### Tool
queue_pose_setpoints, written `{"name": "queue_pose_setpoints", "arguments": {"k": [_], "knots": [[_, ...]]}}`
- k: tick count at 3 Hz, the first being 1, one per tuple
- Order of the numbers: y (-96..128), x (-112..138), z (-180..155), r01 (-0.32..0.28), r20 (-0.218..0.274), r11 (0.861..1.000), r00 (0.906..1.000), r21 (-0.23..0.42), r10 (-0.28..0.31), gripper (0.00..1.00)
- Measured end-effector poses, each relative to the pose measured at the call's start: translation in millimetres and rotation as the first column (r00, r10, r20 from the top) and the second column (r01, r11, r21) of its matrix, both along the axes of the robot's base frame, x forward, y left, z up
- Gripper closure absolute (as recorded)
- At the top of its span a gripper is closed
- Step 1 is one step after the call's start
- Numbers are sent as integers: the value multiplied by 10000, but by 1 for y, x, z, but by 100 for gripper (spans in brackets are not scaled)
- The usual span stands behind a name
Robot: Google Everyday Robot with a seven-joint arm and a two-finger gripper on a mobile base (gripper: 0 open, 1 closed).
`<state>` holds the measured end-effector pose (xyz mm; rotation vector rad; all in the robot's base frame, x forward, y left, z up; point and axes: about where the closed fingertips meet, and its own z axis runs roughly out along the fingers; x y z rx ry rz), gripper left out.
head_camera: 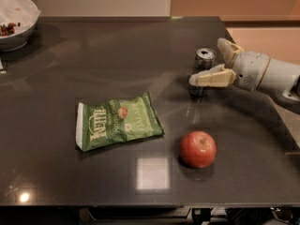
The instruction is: Place redbull can upright
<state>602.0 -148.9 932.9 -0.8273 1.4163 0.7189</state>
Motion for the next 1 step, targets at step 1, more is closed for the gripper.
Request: {"name": "queue_pose_setpoints", "arguments": {"k": [1], "knots": [[0, 0, 0, -2, 0, 10000, 10000, 0, 2, 0]]}}
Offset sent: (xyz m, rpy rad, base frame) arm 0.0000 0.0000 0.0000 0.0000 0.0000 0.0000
